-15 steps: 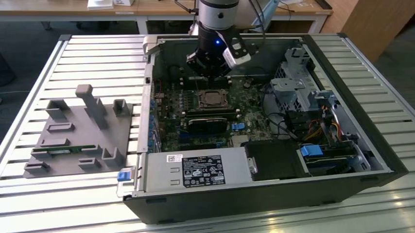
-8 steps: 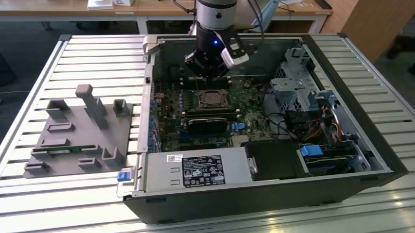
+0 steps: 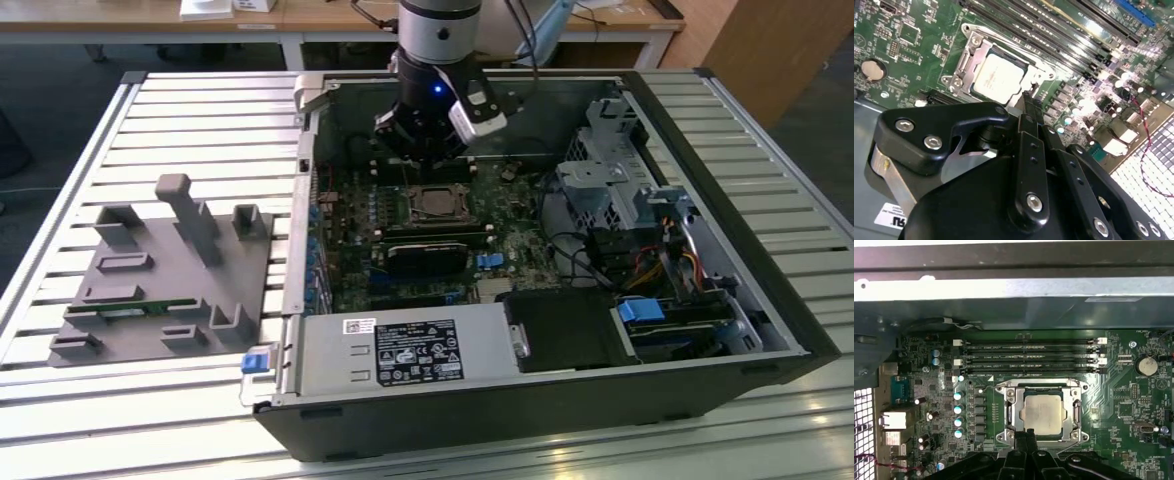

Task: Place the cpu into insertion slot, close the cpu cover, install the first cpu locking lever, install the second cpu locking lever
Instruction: 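Install the first cpu locking lever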

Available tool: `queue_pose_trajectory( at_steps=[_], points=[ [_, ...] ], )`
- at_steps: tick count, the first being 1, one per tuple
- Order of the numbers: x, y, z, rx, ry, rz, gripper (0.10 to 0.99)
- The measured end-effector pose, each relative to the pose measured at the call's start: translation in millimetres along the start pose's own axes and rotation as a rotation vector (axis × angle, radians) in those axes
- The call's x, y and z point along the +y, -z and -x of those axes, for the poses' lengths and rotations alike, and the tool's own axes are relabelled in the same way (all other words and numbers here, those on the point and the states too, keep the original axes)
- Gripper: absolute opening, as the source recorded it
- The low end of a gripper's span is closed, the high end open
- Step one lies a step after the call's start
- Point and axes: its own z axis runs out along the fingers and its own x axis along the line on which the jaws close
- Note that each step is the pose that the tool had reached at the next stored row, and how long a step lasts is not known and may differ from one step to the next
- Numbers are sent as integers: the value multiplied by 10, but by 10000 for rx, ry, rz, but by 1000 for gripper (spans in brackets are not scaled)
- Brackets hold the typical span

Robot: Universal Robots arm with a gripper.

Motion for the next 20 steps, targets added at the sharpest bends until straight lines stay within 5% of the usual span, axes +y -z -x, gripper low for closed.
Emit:
queue_pose_trajectory(
  at_steps=[20],
  points=[
    [50,-5,-352,-57,64,6,106]
  ],
)
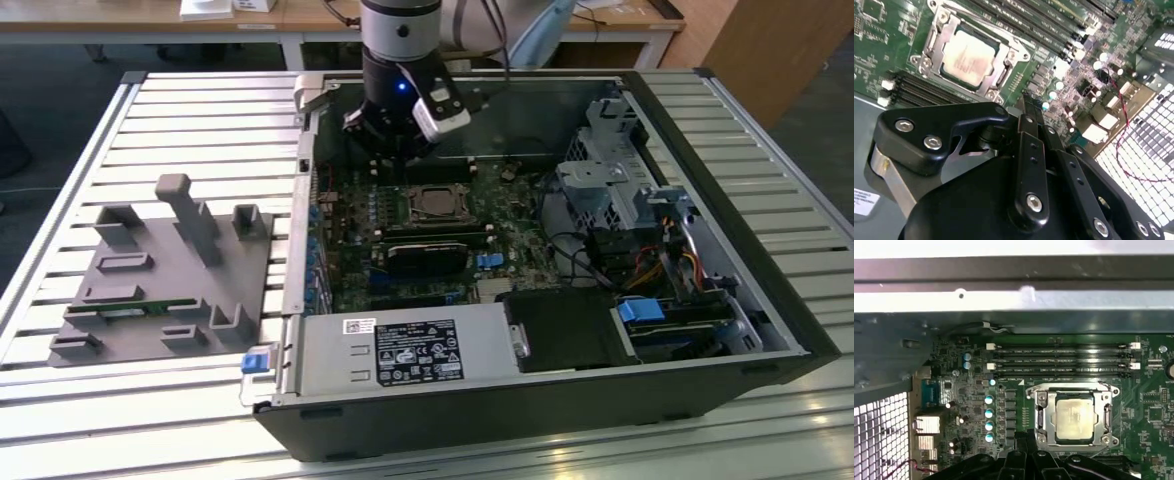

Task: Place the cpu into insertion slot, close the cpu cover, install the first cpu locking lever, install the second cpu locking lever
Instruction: 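Install the first cpu locking lever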

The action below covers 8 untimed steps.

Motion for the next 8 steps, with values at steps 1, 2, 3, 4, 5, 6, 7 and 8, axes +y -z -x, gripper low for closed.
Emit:
queue_pose_trajectory(
  at_steps=[1,2,3,4,5,6,7,8],
  points=[
    [14,0,-8,0,6,0,106],
    [27,0,-15,0,12,0,106],
    [43,0,-21,0,20,1,106],
    [60,0,-27,-1,29,1,106],
    [78,0,-33,-1,38,1,106],
    [99,0,-39,-2,48,1,106],
    [119,0,-45,-1,57,1,106],
    [138,0,-51,-1,68,0,106]
  ],
)
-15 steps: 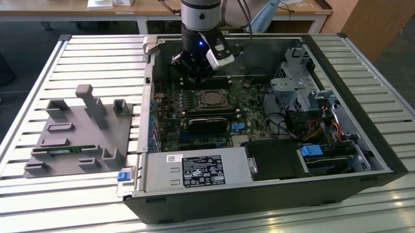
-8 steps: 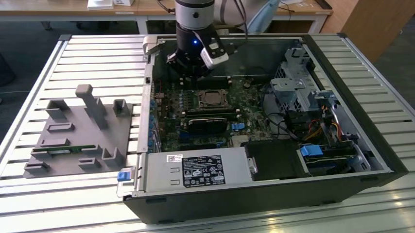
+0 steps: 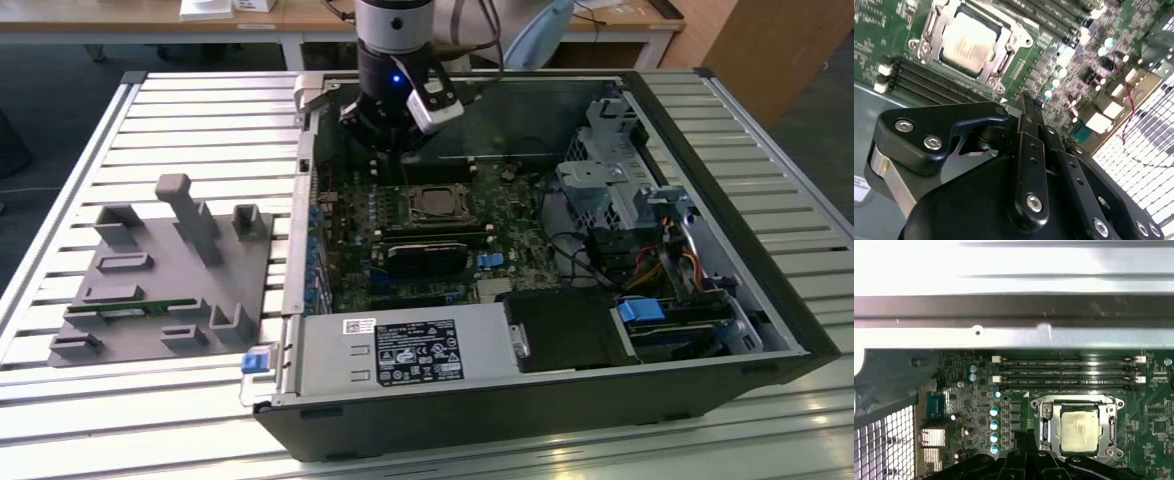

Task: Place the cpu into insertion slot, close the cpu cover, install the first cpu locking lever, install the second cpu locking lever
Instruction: 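Install the first cpu locking lever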

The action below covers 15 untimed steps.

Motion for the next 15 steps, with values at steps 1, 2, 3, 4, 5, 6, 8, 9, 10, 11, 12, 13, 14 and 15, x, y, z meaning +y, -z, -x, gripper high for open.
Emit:
queue_pose_trajectory(
  at_steps=[1,2,3,4,5,6,8,9,10,11,12,13,14,15],
  points=[
    [19,0,-6,0,10,-1,106],
    [37,0,-13,0,20,0,106],
    [57,1,-18,0,29,-1,106],
    [76,1,-23,0,40,-1,106],
    [92,1,-25,0,53,-1,106],
    [107,0,-27,-1,67,0,106],
    [133,1,-28,-1,91,-1,106],
    [142,1,-28,-1,100,-1,106],
    [149,1,-28,-1,107,-1,106],
    [157,1,-29,-1,113,-1,106],
    [164,1,-29,-1,117,-1,106],
    [174,1,-29,-1,121,-2,106],
    [183,1,-28,-1,126,-1,106],
    [191,1,-26,-1,131,-2,106]
  ],
)
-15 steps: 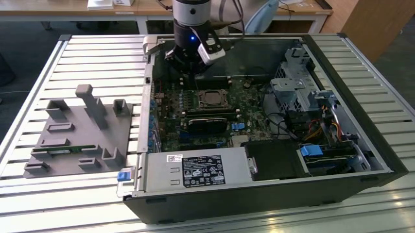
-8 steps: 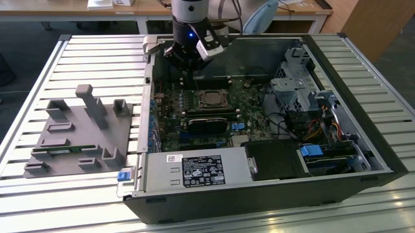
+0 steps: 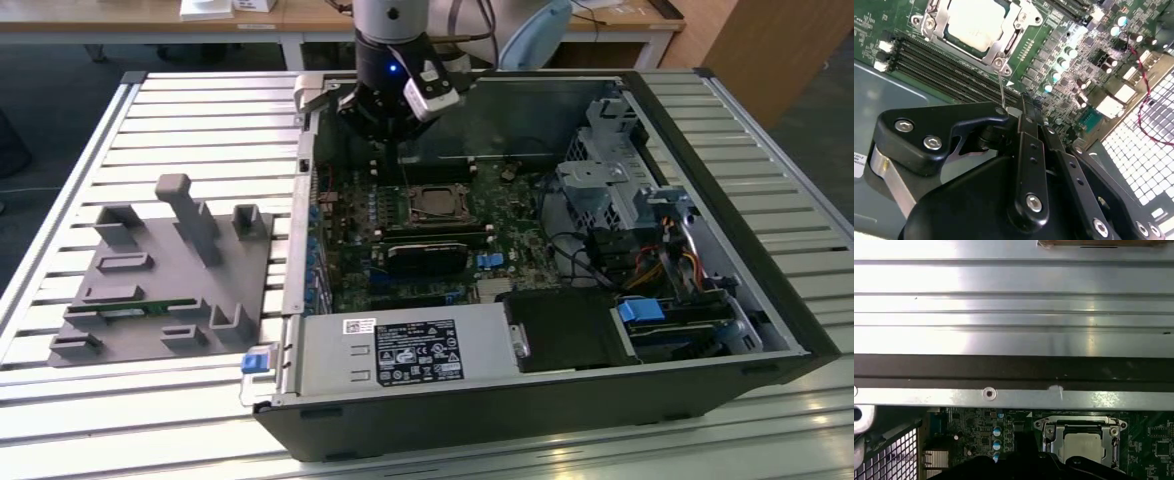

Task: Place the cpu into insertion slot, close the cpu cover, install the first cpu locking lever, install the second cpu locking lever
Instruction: 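Install the first cpu locking lever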

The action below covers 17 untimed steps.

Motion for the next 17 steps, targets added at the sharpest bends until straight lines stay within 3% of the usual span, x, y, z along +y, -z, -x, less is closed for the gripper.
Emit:
queue_pose_trajectory(
  at_steps=[10,17],
  points=[
    [19,-5,105,0,27,0,106],
    [19,-6,118,1,28,0,106]
  ],
)
